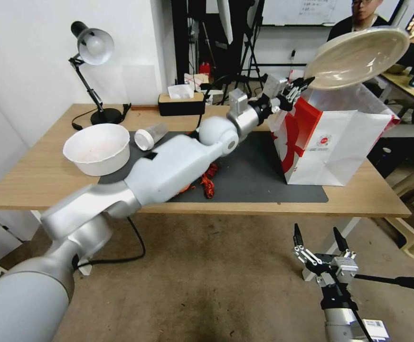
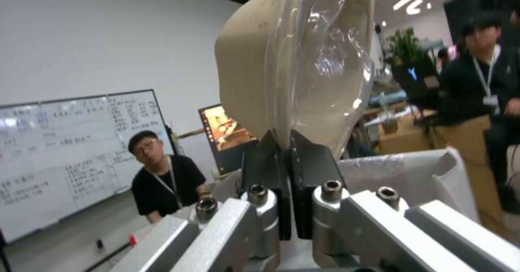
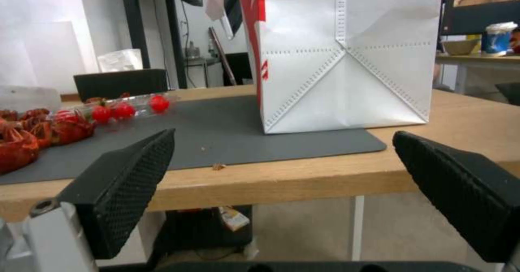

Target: Pick up the trash from the table and place it into the takeout bag.

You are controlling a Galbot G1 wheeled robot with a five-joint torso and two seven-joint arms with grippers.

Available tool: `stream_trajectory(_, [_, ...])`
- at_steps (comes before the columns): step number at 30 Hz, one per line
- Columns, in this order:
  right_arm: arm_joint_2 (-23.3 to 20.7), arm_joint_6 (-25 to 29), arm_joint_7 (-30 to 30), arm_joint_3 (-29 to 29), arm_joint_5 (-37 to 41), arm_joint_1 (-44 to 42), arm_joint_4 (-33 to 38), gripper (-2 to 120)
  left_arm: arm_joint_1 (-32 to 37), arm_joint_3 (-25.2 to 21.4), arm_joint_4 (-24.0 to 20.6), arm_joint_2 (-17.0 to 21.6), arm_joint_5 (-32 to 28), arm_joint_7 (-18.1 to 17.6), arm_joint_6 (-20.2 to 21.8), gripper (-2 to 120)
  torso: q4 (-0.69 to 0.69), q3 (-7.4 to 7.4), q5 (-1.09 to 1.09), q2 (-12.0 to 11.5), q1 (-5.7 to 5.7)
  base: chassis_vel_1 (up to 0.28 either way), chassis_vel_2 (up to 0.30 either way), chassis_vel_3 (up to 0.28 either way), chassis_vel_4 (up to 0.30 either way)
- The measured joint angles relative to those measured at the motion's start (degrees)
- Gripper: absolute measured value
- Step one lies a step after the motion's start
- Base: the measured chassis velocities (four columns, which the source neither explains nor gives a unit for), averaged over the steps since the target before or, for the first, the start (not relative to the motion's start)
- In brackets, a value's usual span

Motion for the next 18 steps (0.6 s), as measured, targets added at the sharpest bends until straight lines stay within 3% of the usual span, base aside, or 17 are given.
stream_trajectory(10, [-0.37, 0.0, -0.01, -0.06, 0.3, 0.27, -0.01, 100, -6.65, 6.73, 3.83, -0.98, 7.37, -0.35, -1.31, 0, 0.0, 0.0, 0.0, 0.0, 0.0, 0.0, 0.0, 0.0, 0.0])
stream_trajectory(15, [-0.79, 0.0, -0.01, 0.05, 0.6, 0.33, -0.01, 100, -8.08, 8.44, 4.6, -1.69, 7.89, -1.51, -1.36, 14, 0.0, 0.0, 0.0, 0.0, 0.0, 0.0, 0.0, 0.0, 0.0])
stream_trajectory(18, [-1.04, 0.02, 0.01, 0.15, 0.84, 0.26, -0.01, 100, -8.58, 9.0, 4.96, -1.96, 7.97, -2.55, -1.25, 28, 0.0, -0.01, 0.0, 0.0, 0.0, 0.0, 0.0, 0.0, 0.0])
